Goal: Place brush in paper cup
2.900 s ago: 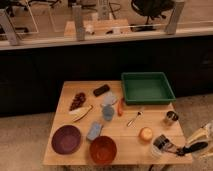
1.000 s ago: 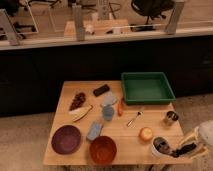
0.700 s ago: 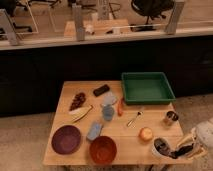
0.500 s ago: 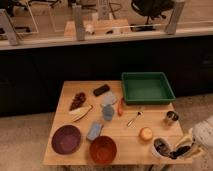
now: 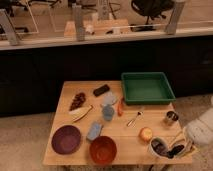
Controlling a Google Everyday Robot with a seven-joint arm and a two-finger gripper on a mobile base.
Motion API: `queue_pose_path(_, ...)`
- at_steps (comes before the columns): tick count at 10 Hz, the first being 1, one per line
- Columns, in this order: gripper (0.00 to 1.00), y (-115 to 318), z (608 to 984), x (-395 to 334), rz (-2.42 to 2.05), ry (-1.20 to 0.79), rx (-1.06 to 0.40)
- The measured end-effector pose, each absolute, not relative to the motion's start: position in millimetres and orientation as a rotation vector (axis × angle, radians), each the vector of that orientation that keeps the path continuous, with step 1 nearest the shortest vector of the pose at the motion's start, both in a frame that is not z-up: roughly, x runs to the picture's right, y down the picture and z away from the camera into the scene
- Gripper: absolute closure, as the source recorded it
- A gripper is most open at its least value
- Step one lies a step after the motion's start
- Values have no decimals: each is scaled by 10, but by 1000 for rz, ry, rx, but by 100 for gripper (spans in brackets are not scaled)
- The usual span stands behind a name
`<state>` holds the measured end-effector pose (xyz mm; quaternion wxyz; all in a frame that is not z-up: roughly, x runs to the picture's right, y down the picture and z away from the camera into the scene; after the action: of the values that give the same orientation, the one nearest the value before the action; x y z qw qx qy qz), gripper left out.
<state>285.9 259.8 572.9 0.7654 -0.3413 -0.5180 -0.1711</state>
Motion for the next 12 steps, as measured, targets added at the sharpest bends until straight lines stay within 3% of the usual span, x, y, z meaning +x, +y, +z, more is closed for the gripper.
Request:
queue_pose_path(3, 41, 2541, 5737, 2776, -383, -1113, -762)
queue_pose_path(12, 40, 2363, 5643, 2690, -379, -1073, -798)
